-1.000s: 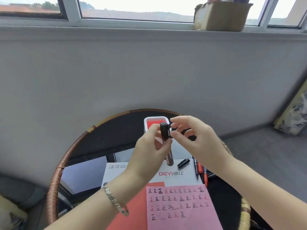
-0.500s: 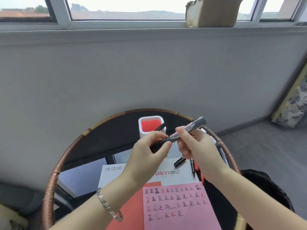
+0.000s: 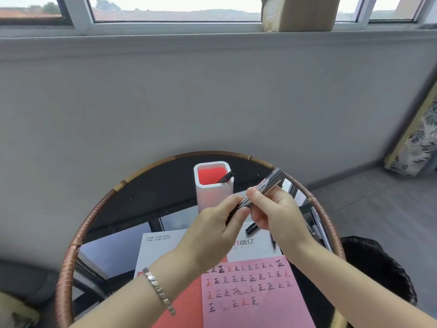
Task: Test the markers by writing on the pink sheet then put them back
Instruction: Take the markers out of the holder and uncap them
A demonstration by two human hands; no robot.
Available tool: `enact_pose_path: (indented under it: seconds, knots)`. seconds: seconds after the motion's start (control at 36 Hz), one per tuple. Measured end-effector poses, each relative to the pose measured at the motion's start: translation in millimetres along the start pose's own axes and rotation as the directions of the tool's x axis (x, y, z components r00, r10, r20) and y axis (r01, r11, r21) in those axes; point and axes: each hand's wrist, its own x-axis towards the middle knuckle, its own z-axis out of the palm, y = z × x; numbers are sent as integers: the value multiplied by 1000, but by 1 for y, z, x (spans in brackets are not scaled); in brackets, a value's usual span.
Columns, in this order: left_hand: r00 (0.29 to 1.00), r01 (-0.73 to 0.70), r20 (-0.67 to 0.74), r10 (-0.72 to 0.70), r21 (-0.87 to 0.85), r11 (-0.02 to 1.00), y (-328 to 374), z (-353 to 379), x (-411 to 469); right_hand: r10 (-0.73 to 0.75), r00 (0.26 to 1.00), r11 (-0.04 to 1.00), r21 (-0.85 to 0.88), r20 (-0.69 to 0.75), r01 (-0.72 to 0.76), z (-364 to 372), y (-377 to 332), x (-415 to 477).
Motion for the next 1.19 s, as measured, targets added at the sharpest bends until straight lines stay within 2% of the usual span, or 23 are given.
enact_pose_path:
  seconds: [0.11,0.22,0.31,0.39,0.47,0.53,0.61,0.75,0.83,0.86,0.97,1.08,1.14,1.19]
  knots:
    - [996,43,86,-36,-73,996,-5,-1,-3,38,999,998,57,21,-39,0,3,-3]
    - [958,230,230,-172,-254,939,-10,-4,-5,26,995,997,68,100,-33,-2,6,-5]
    - [941,272,274,-200,-258,927,-11,-7,-6,23,991,999,44,133,-30,-4,6,-5]
    - [940,300,223,-258,-180,937,-16,-8,-7,19,999,999,44,30,-20,-8,-1,5]
    - [918,396,89,-386,-156,905,-25,-11,-13,141,987,990,13,-77,-140,-23,-6,26]
    - [899,438,52,-435,-149,887,-30,-13,-18,270,961,958,-89,-53,-274,-31,-3,40]
    - [889,458,36,-457,-130,880,-35,-14,-22,383,923,838,-413,-20,-357,-30,16,53]
    - [893,450,37,-448,-95,888,-40,-10,-27,295,955,649,-726,-37,-229,-6,46,60]
    - [893,446,-16,-449,-89,891,-42,-6,-27,230,973,637,-757,9,-144,4,57,62]
    - [892,447,-37,-451,-84,890,-44,-5,-27,216,976,605,-789,28,-111,6,60,62]
    - [884,457,-73,-461,-67,887,-49,5,-22,181,980,386,-922,89,12,6,71,63]
    - [899,434,-88,-430,41,900,-48,18,-9,144,979,242,-965,143,105,-3,76,65]
    - [901,433,-62,-429,98,896,-46,27,0,126,980,225,-967,151,120,-9,77,66]
    - [902,431,-30,-431,136,892,-45,36,8,118,983,264,-959,142,107,-15,78,66]
